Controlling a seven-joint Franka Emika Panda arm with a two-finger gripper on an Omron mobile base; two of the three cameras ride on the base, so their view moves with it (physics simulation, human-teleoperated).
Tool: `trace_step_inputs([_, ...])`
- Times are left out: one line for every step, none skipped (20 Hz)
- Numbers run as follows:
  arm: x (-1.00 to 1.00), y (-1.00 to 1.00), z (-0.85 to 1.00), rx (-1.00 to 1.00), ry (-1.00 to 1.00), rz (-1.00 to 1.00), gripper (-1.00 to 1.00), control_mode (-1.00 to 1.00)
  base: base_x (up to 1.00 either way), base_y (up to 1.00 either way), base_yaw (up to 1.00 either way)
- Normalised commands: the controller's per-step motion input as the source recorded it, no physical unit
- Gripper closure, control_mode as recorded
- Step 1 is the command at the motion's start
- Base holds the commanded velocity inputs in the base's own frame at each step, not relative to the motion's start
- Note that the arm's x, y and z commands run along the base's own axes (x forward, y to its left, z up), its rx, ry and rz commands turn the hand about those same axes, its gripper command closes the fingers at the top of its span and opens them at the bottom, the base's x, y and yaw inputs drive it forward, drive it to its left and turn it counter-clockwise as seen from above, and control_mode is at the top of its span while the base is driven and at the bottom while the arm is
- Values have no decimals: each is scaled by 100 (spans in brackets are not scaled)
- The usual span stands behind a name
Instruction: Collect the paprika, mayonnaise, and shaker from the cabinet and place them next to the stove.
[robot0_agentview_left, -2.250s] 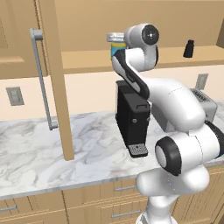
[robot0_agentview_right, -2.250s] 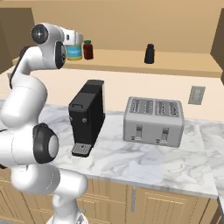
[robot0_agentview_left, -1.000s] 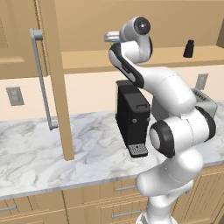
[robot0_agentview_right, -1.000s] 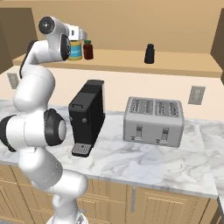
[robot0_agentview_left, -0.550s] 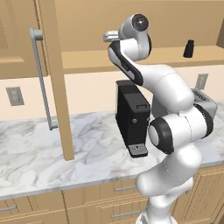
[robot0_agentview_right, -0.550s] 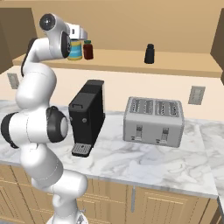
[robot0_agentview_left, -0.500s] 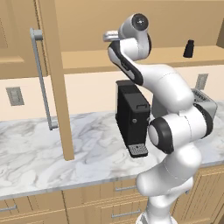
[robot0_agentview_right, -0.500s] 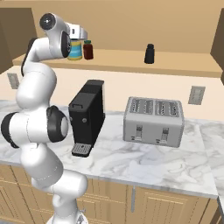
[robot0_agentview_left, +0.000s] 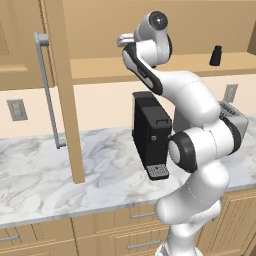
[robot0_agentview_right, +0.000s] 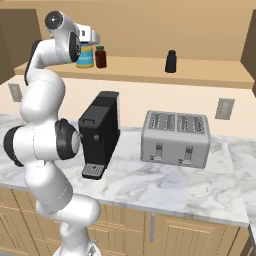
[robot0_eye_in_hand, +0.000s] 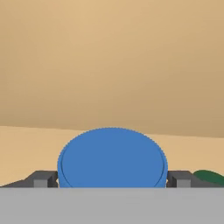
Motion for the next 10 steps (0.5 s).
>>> trace_step_inputs([0, 0, -3, 0, 1, 0, 100, -100, 0, 0, 0])
trace_step_inputs([0, 0, -4, -1, 2, 0, 100, -100, 0, 0, 0])
trace_step_inputs([0, 0, -4, 0, 2, 0, 100, -100, 0, 0, 0])
trace_step_inputs([0, 0, -7, 0, 0, 0, 100, -100, 0, 0, 0])
trace_step_inputs([0, 0, -7, 0, 0, 0, 100, -100, 0, 0, 0])
trace_step_inputs([0, 0, -7, 0, 0, 0, 100, -100, 0, 0, 0])
trace_step_inputs([-1, 0, -7, 0, 0, 0, 100, -100, 0, 0, 0])
trace_step_inputs([-1, 0, -10, 0, 0, 0, 100, -100, 0, 0, 0])
trace_step_inputs([0, 0, -13, 0, 0, 0, 100, -100, 0, 0, 0])
trace_step_inputs([0, 0, -16, 0, 0, 0, 100, -100, 0, 0, 0])
